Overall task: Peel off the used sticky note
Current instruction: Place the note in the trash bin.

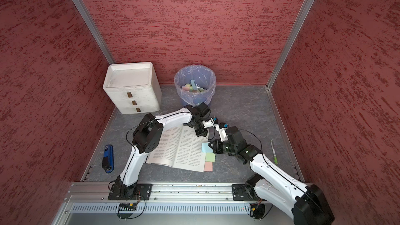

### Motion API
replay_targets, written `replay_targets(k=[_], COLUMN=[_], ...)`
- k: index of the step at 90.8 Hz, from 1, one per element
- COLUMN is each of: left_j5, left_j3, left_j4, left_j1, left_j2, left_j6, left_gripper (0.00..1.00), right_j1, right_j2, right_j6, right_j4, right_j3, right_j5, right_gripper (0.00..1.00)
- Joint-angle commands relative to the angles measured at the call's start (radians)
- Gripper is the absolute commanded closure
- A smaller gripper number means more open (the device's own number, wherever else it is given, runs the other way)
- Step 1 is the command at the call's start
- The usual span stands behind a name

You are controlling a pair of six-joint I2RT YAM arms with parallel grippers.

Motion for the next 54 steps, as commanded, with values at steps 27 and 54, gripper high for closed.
replay_targets(k=[27, 54], left_j5=[0.166, 0.180], left_j3=[-0.206, -0.424], left_j4=[-0.102, -0.122], left_j1=[0.092, 0.278], left_j2=[-0.301, -0.481], left_j6=[0.016, 0.051], left_gripper=[0.99, 0.98], right_j1=[0.001, -0.044], right_j2=[-0.105, 0.108], right_j6=[-0.104, -0.181], right_j4=[-0.549, -0.610], right_j3=[0.488, 0.865], right_j5=[0.156, 0.171], right_gripper=[1.00, 1.00])
